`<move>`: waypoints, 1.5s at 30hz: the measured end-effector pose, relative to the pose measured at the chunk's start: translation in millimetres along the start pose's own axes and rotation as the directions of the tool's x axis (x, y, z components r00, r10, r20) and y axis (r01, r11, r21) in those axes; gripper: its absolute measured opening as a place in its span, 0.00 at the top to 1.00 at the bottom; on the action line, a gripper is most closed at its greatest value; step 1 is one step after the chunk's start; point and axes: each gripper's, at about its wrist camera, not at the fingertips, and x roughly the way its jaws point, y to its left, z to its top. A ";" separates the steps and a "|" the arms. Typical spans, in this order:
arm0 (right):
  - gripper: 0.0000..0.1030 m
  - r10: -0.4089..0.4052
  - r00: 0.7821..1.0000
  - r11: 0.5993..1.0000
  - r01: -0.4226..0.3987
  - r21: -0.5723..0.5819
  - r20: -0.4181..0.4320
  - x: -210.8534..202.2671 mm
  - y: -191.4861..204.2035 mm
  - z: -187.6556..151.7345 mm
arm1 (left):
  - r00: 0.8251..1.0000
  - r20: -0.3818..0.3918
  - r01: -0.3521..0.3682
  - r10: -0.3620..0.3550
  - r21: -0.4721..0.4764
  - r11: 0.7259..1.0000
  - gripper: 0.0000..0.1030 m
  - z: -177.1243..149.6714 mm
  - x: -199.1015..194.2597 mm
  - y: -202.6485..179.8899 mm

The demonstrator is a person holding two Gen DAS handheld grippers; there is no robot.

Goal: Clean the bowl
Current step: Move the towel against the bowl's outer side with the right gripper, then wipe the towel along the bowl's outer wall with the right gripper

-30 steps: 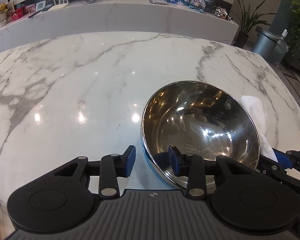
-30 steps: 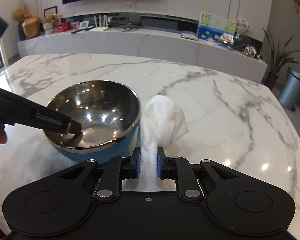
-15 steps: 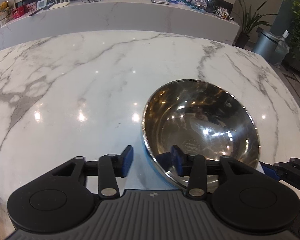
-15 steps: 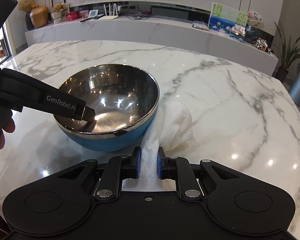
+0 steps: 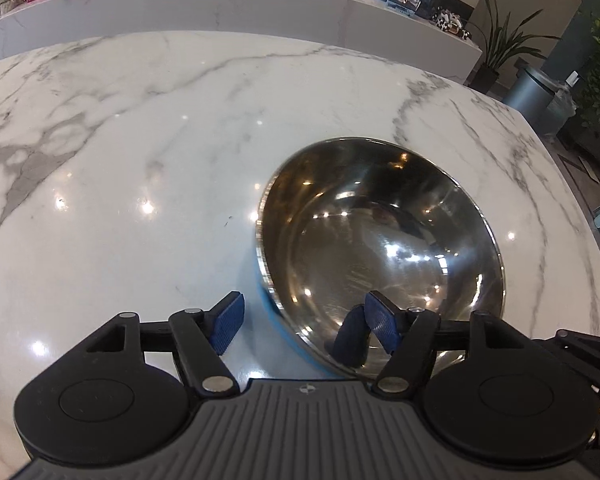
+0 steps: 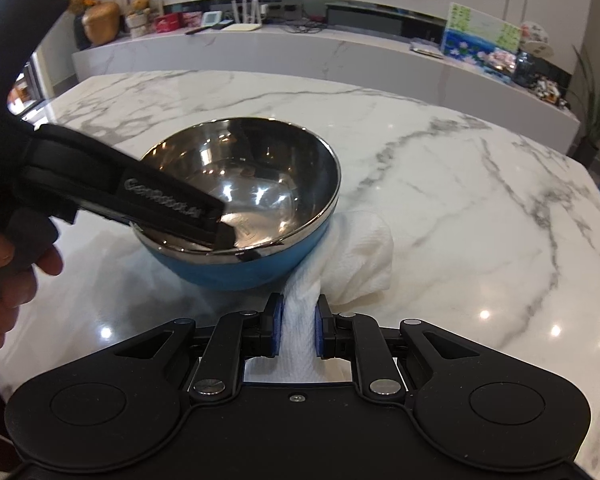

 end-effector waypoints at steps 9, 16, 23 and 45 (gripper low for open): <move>0.87 -0.036 0.999 0.999 0.036 0.010 0.000 0.6 -4.6 1.7 | 0.999 0.033 -0.006 0.005 0.052 0.999 0.60 0.0 -4.5 -3.6; 0.87 -0.041 0.999 0.999 0.040 0.020 0.017 -2.9 -4.4 4.9 | 0.999 0.052 -0.015 0.010 0.092 0.996 0.69 0.6 -6.8 -2.2; 0.87 -0.047 0.995 0.999 0.045 0.023 0.083 -16.0 -12.7 11.2 | 0.997 0.064 -0.041 0.031 0.162 0.986 0.75 3.9 -8.2 -6.2; 0.87 -0.059 0.997 0.982 0.068 -0.175 0.057 -0.4 0.6 9.8 | 0.997 0.063 -0.052 0.043 0.142 0.988 0.51 -2.6 -8.0 -3.9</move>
